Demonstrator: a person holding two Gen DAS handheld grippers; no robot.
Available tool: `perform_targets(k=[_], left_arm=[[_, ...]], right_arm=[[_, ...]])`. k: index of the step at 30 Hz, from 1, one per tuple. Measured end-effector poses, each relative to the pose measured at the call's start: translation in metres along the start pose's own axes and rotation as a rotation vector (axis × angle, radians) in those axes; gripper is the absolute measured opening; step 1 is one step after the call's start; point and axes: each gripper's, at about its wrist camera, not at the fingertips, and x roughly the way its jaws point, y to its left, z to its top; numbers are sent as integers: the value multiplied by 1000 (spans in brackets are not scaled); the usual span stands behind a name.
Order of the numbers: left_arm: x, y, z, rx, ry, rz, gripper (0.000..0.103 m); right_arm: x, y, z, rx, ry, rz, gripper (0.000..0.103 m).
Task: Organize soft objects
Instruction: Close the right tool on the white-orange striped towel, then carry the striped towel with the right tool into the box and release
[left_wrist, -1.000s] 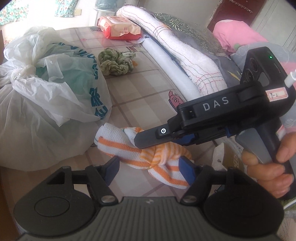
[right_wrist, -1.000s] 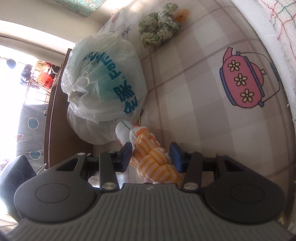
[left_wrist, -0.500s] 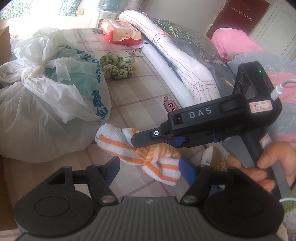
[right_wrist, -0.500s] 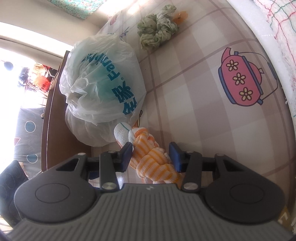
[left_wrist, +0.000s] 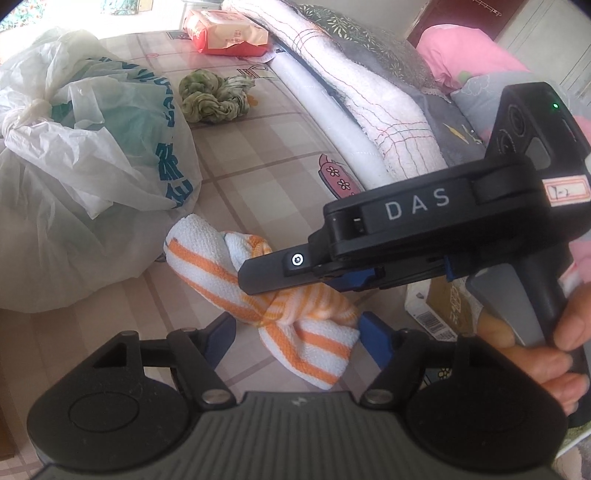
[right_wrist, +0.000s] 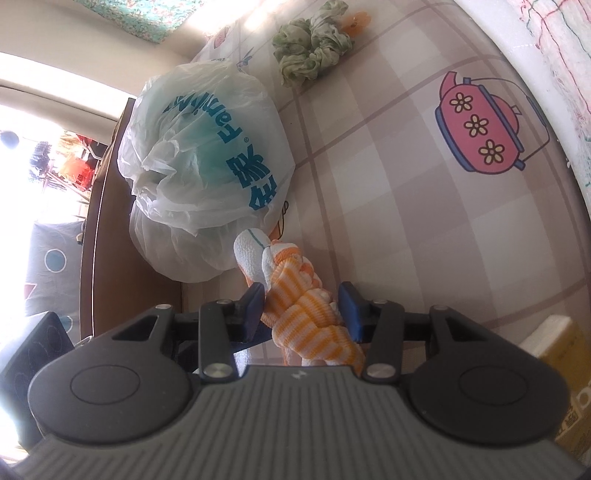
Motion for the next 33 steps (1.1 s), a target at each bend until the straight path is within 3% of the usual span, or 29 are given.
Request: perform_targets(k=[7, 23, 29, 33], left_arm=[[-17, -6, -2, 16, -32, -1, 74], [-122, -12, -8, 78, -288, 64, 69], [-190, 7, -14, 64, -429, 182, 69], [-242, 34, -21, 16, -496, 303, 70]], right_arm=[[-9, -2, -12, 27, -14, 42, 43], [-53, 71, -33, -91, -113, 156, 41], [-55, 134, -32, -205, -126, 227, 41], [-37, 200, -25, -326, -98, 307, 41]])
